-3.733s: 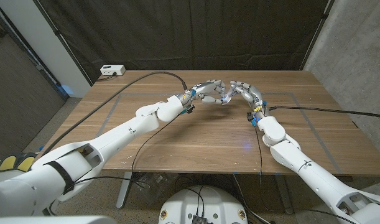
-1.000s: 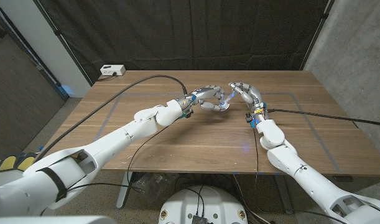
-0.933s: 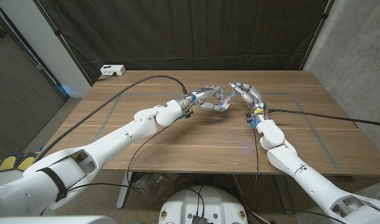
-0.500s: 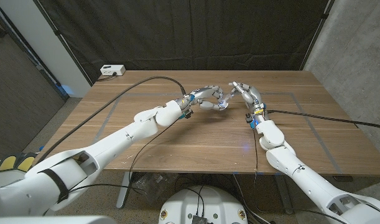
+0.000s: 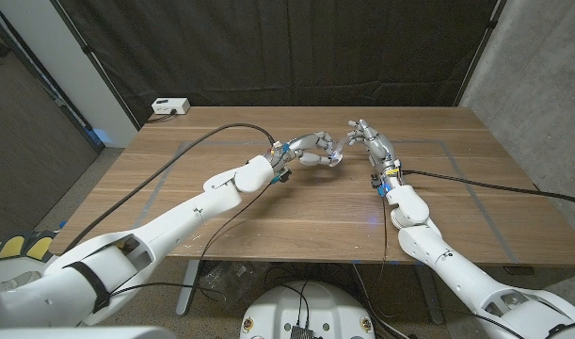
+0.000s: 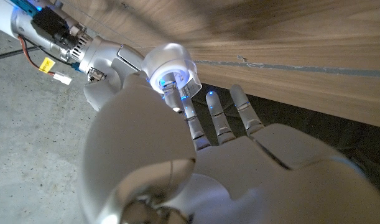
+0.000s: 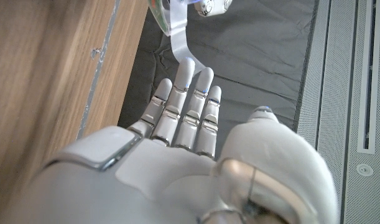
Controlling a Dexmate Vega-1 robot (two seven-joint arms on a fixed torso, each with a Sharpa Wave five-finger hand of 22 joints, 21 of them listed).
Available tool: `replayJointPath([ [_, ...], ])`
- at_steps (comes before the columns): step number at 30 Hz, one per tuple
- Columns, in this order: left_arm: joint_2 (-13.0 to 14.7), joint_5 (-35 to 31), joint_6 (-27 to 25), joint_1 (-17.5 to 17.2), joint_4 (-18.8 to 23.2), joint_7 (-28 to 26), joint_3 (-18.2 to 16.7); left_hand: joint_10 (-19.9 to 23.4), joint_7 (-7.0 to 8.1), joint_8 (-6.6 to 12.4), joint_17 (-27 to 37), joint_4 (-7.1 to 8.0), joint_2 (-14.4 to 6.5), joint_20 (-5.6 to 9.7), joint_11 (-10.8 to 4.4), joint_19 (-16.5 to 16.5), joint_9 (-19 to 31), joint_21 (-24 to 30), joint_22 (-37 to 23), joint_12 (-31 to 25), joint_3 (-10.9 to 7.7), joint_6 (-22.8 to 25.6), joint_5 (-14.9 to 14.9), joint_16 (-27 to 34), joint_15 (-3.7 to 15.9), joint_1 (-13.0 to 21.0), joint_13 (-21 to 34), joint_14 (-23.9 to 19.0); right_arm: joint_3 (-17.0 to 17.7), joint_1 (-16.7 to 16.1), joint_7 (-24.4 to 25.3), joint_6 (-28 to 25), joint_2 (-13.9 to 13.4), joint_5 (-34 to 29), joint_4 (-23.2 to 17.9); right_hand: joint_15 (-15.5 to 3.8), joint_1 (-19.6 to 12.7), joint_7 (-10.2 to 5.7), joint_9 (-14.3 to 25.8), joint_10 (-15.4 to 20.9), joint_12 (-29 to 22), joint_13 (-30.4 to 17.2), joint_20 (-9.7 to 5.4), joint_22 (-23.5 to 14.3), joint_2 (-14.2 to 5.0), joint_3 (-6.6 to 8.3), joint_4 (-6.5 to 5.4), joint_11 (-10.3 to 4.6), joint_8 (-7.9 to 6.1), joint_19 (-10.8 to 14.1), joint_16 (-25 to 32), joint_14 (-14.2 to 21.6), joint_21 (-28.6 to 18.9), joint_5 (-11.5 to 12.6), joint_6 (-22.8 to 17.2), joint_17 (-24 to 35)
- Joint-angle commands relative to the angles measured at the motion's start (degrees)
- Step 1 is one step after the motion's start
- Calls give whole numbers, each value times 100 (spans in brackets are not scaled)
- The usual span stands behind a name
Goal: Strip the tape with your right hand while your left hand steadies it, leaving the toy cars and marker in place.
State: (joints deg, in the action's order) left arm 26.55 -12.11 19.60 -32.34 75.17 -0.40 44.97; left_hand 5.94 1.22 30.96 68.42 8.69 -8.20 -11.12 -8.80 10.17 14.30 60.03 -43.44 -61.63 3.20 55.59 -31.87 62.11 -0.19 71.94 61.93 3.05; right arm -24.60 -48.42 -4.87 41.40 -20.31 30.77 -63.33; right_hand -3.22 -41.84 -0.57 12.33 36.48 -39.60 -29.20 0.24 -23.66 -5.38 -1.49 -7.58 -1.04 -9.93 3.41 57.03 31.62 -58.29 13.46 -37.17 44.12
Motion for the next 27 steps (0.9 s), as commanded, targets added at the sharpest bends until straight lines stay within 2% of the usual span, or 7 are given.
replayJointPath([
  [1, -170, 863, -51, -87, -216, 343, -96, 51, 417, 31, -1, 7, -207, 33, -36, 30, 38, 40, 9, 27, -22, 464, 11, 24, -2, 258, -57, -57, 30, 57, -272, 144, 73, 146, 269, -791, -692, 32, -55, 16, 95, 177, 98, 77, -370, 394, 520, 66, -75, -8, 90, -53, -98, 120, 45, -95],
  [3, -166, 921, -45, -79, -212, 400, -91, 77, 425, 31, -7, 6, -201, 35, -25, 16, 42, 45, 18, 34, -19, 459, 17, 26, 5, 262, -95, -79, 18, 56, -289, 99, 28, 118, 243, -785, -1177, 38, -81, 4, 107, 206, 125, 106, -419, 644, 890, 41, -85, -21, 114, -85, -171, 103, 47, -154],
  [4, -163, 949, -42, -77, -205, 428, -91, 81, 433, 32, -9, 6, -200, 33, -32, 18, 44, 45, 20, 38, -18, 459, 18, 23, 8, 264, -106, -75, 16, 55, -298, 79, 17, 121, 234, -782, -1314, 26, -89, -26, 110, 198, 135, 112, -429, 723, 997, 40, -72, -35, 121, -97, -198, 76, 84, -174],
  [7, -155, 1101, -30, -53, -193, 598, -92, 98, 424, 36, -14, 6, -198, 29, -26, 19, 49, 45, 30, 52, -15, 463, 24, 18, 4, 269, -151, -79, -8, 68, -434, -28, -65, 160, 206, -703, -1376, 21, -100, -259, 202, 207, 186, 126, -394, 779, 1085, 61, -18, -103, 42, -310, -236, -17, 283, -231],
  [13, -127, 1075, 50, -94, -67, 500, -122, 76, 593, 58, -25, 16, -189, 33, -31, 21, 57, 44, 53, 45, 1, 513, 36, 0, 15, 263, -153, -72, -31, 70, -583, -256, -150, 256, 158, -575, -816, 169, -111, -840, 532, 334, 204, 204, -210, 545, 890, 200, 19, -251, 42, -740, -295, -211, 895, -285],
  [19, -154, 1136, 87, -258, 71, 240, -239, 79, 719, 37, -46, 36, -145, 47, -50, 15, -16, 35, 86, 33, 56, 578, 44, -29, 63, 226, -162, -80, -13, -109, -103, -697, -297, 98, -217, -520, -234, 202, -108, -870, 638, 424, 231, 283, -46, 269, 655, 278, -49, -315, 123, -822, -305, -229, 1017, -331],
  [27, -253, 1338, 170, -526, 160, -126, -420, 156, 814, -10, -69, 18, -96, 79, -109, -24, -164, 35, 135, 29, 127, 711, 37, -60, 116, 236, -237, -128, 48, -322, 372, -1163, -392, 87, -611, -471, 158, 358, -104, -746, 569, 395, 277, 365, 87, 65, 535, 344, -63, -299, 265, -727, -329, -188, 1039, -367],
])
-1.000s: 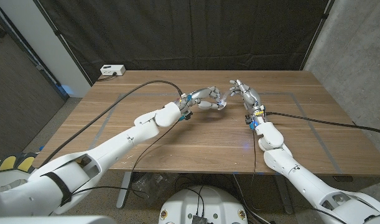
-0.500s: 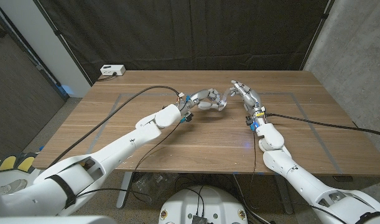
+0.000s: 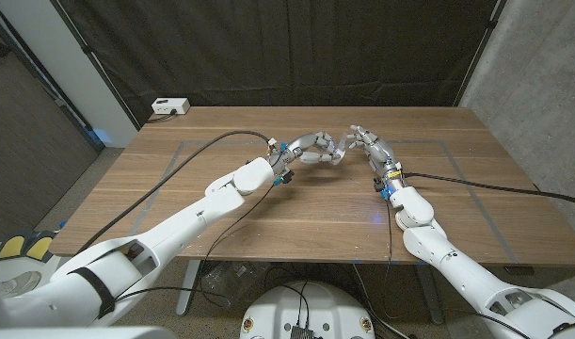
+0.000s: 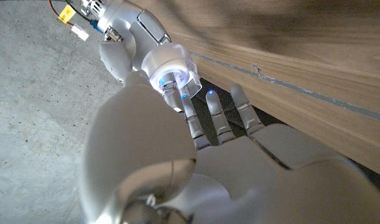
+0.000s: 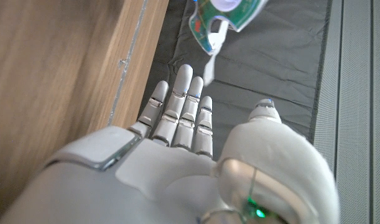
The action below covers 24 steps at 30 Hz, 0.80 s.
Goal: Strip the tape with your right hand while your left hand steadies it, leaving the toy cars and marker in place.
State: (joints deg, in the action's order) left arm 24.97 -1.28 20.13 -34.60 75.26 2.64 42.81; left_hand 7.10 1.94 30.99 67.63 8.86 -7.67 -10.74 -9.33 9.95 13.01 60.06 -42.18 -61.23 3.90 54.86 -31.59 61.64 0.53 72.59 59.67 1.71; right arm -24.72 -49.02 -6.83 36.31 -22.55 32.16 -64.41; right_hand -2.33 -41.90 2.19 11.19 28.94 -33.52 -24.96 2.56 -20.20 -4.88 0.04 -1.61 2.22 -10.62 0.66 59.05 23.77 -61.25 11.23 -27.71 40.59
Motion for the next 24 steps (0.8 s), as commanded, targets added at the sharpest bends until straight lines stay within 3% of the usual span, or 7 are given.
replayJointPath([
  [1, -106, 271, 142, -326, 162, -474, -224, 47, 744, -23, 7, 0, -143, 47, -55, -15, -51, 34, 14, -12, 67, 789, 7, -19, 64, 171, -16, 3, 68, -279, 617, -694, -167, -48, -524, -539, 215, 137, 11, -51, -27, -37, 62, 38, 46, -114, -71, 46, 39, -10, 80, 44, -42, 50, 208, -21],
  [5, -117, 340, 123, -383, 226, -519, -268, 50, 792, -49, -1, -4, -131, 65, -85, -33, -98, 32, 38, -27, 100, 821, -1, -32, 84, 176, -6, -23, 86, -331, 794, -813, -154, -53, -586, -496, 312, 162, 12, -130, -14, -49, 78, 39, 69, -162, -97, 101, 46, -23, 104, 35, -60, 62, 295, -34],
  [6, -122, 343, 113, -395, 237, -540, -275, 50, 782, -56, -3, -6, -132, 66, -90, -37, -105, 32, 44, -28, 108, 825, -4, -37, 86, 178, -8, -23, 84, -337, 800, -828, -167, -62, -602, -454, 359, 171, 15, 7, -81, -59, 113, 37, 86, -189, -101, 118, 3, -44, 143, 79, -72, 74, 226, -45],
  [10, -132, 438, 46, -426, 272, -510, -293, 48, 757, -65, -5, -7, -139, 71, -90, -44, -104, 30, 58, -35, 123, 821, -10, -44, 88, 184, -3, -33, 72, -316, 650, -746, -193, -41, -574, -457, 423, 117, 28, 489, -397, -138, 176, 21, 94, -239, -42, 42, -208, -74, 345, 435, -176, 135, -457, -141],
  [13, -120, 430, -14, -405, 268, -454, -259, 55, 726, -76, -6, -8, -152, 77, -74, -51, -90, 28, 77, -35, 142, 800, -18, -54, 86, 192, -20, -39, 69, -222, 292, -459, -122, 82, -344, -550, 237, 77, 26, 782, -644, -234, 164, 9, -10, -148, 94, -57, -256, -33, 474, 573, -265, 184, -781, -121],
  [17, -102, 462, -86, -381, 251, -327, -207, 44, 704, -86, -4, -7, -167, 77, -62, -39, -79, 22, 92, -40, 154, 779, -25, -70, 60, 198, -16, -16, 73, -47, -359, -70, 22, 364, 49, -622, 51, 50, 22, 790, -755, -321, 130, -3, -100, -55, 215, -123, -239, -32, 572, 556, -323, 212, -885, -23],
  [24, -99, 514, -177, -362, 222, -228, -165, 21, 660, -92, 1, -6, -202, 68, -41, -13, -57, 14, 114, -56, 168, 763, -34, -84, 35, 212, 2, -5, 82, 86, -741, 185, 139, 503, 269, -714, -187, -56, 16, 929, -970, -448, 71, -10, -204, 58, 385, -204, -254, -10, 651, 661, -422, 235, -1153, -80],
])
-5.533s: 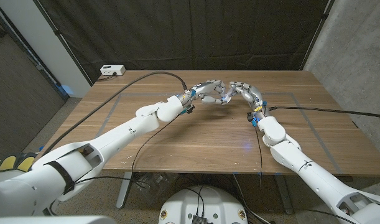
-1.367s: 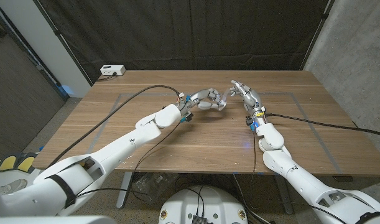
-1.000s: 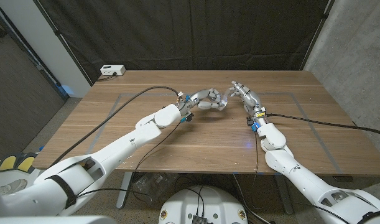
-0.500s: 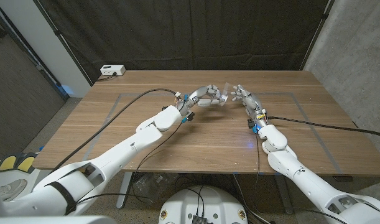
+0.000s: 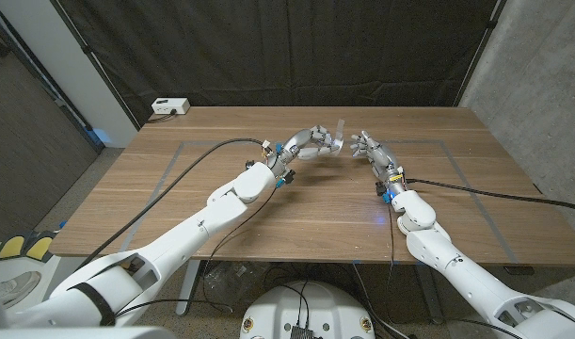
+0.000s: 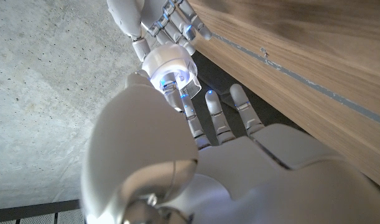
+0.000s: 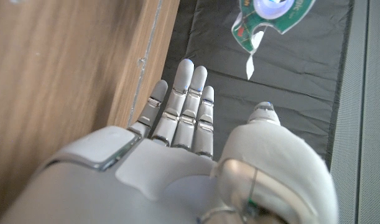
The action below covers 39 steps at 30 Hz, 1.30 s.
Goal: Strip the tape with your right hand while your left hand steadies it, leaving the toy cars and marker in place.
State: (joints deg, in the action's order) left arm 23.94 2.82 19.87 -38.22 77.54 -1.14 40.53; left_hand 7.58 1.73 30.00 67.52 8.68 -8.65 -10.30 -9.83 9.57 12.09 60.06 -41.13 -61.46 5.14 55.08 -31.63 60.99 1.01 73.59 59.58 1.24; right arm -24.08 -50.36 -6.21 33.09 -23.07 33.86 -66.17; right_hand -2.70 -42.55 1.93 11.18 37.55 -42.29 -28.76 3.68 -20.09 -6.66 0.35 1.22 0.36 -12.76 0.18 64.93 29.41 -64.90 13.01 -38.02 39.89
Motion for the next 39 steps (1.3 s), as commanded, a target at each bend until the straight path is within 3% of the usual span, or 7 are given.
replayJointPath([
  [1, 11, 108, -171, 6, -8, 177, 75, -28, 643, 5, 14, 12, -111, 24, 15, 27, 38, 15, 13, -35, 45, 732, -31, -22, -19, 115, 10, 51, 15, 230, -828, 512, 190, 331, 451, -695, -145, -48, 16, 87, -124, -86, -43, -14, -41, 40, 119, -36, -48, 45, 74, 107, -68, 58, -179, -17],
  [11, 80, -99, -90, 80, 24, 210, 168, -63, 578, -9, 26, 13, -148, 10, 61, 50, 66, 18, 35, -53, 49, 686, -33, -29, -38, 137, 29, 64, -69, 209, -734, 180, -18, 141, 196, -680, -150, -102, 15, 260, -336, -201, -53, 36, -112, 61, 147, -53, -99, 66, 182, 187, -138, 41, -546, -33],
  [17, 111, -203, 127, 66, 110, 195, 175, -88, 641, 12, 29, 26, -149, 12, 32, 58, 82, 21, 52, -69, 66, 733, -33, -40, -37, 130, 49, 72, -47, 56, -36, -144, -38, -80, -119, -607, 179, 89, 13, -35, -383, -327, -35, 15, -46, -85, 19, 55, 157, 43, 249, 139, -251, -27, -129, -45],
  [21, 106, -166, 161, 27, 145, 179, 134, -82, 676, 12, 30, 30, -148, 18, 26, 56, 91, 27, 63, -68, 78, 730, -35, -45, -28, 128, 32, 68, -40, -42, 507, -395, -48, -282, -339, -611, 206, 139, 18, -323, -369, -388, -36, 33, -4, -111, 56, 127, 313, 216, 276, 80, -368, -37, 392, -81],
  [29, 112, -152, 255, -3, 167, 179, 86, -84, 675, 21, 34, 30, -148, 16, 16, 55, 103, 36, 80, -85, 93, 750, -39, -49, -17, 134, 39, 61, -42, -119, 977, -754, -53, -378, -560, -682, 223, 184, 40, -289, -444, -353, -50, 151, 81, -157, 108, 174, 211, 742, 243, 299, -554, -45, 422, -230],
  [33, 98, -150, 226, -4, 170, 165, 67, -79, 683, 23, 35, 30, -144, 19, 11, 48, 108, 41, 91, -85, 103, 755, -41, -51, -15, 137, 25, 56, -68, -104, 907, -758, -93, -384, -556, -612, 291, 232, 66, -228, -506, -340, 52, 223, 147, -214, 101, 206, 144, 630, 233, 415, -530, -52, 334, -227],
  [39, 78, -208, 133, 37, 72, 166, 98, -82, 671, 21, 37, 32, -146, 25, 13, 42, 115, 47, 105, -98, 115, 748, -44, -54, -26, 139, 34, 50, -52, 123, -5, -27, 151, 21, 116, -569, 358, 159, 72, 130, -746, -380, 75, 254, 54, -211, 77, 81, 3, 379, 327, 565, -533, -30, -161, -195],
])
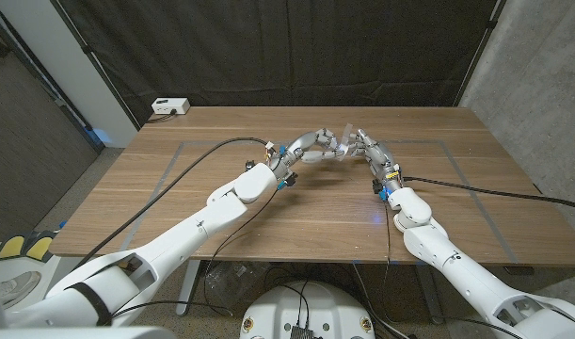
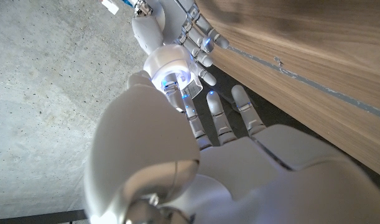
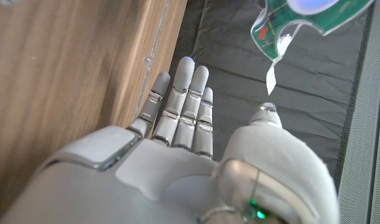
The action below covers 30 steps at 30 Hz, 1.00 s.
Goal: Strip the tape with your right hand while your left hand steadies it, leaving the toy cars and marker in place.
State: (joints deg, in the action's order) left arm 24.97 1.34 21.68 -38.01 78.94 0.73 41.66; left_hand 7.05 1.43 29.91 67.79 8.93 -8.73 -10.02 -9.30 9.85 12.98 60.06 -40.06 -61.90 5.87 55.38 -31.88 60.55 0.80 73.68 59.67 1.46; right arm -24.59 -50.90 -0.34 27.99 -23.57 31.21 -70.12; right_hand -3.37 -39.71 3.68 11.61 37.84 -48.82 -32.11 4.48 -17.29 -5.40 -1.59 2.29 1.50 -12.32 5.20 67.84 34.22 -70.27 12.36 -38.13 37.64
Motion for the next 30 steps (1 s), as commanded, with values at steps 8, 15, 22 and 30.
replayJointPath([
  [8, -34, -167, -192, 97, -212, -30, 51, -48, 663, 22, 17, 5, -151, -4, -27, 19, 36, 55, 17, -55, 49, 695, -26, -17, -10, 144, 16, 40, 24, 368, -1269, 869, 376, 591, 929, -559, 266, -45, 22, 140, -143, -24, -45, -71, -158, -58, -154, -28, -22, -236, 10, 99, -57, 35, -232, 104],
  [15, -39, -255, -239, 161, -311, -16, 128, -91, 639, 14, 22, 9, -166, -14, -1, 41, 45, 56, 29, -74, 49, 670, -31, -21, -16, 149, 56, 55, 24, 514, -1830, 907, 424, 823, 1154, -584, 120, -90, 11, 239, -194, 26, -61, -110, -230, 19, -71, -72, -45, -305, 12, 86, -128, 66, -417, 140],
  [22, -58, -315, -202, 273, -379, 56, 193, -111, 616, 16, 28, 8, -169, -14, 8, 53, 55, 62, 43, -81, 49, 666, -37, -23, -24, 163, 61, 62, -4, 565, -2064, 769, 336, 850, 1154, -545, 120, -130, -12, 530, -326, 83, -74, -68, -375, 92, -103, -97, -105, -349, -17, 220, -184, 71, -804, 126],
  [30, -105, -352, -143, 340, -435, 53, 224, -129, 637, 9, 34, 14, -176, -17, 6, 60, 67, 73, 55, -88, 48, 640, -42, -28, -28, 165, 67, 88, -25, 548, -1934, 678, 222, 687, 1007, -515, -137, -157, -47, 911, -498, 149, -76, -17, -358, 228, 67, -115, -121, -218, 89, 471, -335, 69, -1240, 159],
])
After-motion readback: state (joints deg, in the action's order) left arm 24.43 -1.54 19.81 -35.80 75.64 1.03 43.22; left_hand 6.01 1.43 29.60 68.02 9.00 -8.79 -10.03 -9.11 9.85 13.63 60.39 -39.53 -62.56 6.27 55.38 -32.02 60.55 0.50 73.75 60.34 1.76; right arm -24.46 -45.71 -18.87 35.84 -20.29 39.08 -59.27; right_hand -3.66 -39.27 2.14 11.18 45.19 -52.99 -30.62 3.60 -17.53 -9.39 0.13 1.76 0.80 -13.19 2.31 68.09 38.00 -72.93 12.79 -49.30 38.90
